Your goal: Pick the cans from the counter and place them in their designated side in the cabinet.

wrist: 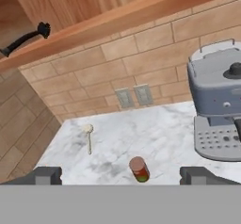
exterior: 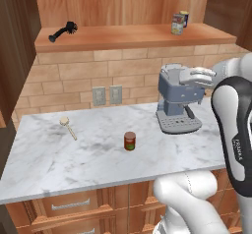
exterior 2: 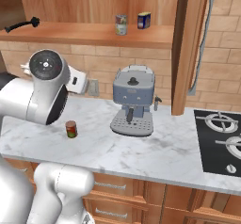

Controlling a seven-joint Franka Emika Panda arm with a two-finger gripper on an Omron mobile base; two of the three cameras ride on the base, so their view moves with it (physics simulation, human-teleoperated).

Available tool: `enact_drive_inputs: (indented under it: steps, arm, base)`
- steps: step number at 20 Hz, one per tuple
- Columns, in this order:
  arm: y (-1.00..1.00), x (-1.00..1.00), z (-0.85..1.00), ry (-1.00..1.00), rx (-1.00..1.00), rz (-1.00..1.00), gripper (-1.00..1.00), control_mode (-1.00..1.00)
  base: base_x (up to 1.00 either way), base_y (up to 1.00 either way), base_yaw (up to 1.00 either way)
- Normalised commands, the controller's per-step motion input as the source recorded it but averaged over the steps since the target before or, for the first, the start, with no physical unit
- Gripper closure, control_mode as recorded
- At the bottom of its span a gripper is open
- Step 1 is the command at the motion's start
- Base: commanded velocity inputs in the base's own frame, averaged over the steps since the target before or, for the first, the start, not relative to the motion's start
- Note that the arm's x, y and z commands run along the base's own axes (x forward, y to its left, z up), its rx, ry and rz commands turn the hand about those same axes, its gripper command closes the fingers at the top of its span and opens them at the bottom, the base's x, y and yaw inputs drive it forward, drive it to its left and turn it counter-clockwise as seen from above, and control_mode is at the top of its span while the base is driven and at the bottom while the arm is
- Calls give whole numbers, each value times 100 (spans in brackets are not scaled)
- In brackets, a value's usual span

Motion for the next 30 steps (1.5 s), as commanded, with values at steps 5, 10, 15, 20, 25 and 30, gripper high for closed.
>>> enact_drive_inputs:
  steps: [5,10,15,20,25,30]
  arm:
    - [10,-6,-25,3,-10,0,-100,-100]
    - [26,-3,-30,2,-8,0,-100,-100]
    - [6,-10,-22,0,-7,0,-100,-100]
    - [0,-4,-10,0,-4,0,-100,-100]
    - [3,0,-12,2,-5,0,-100,-100]
    - [14,0,-13,11,-3,0,-100,-100]
  base:
    - [0,0,0]
    - [0,0,0]
    - [0,0,0]
    - [0,0,0]
    - [0,0,0]
    - [0,0,0]
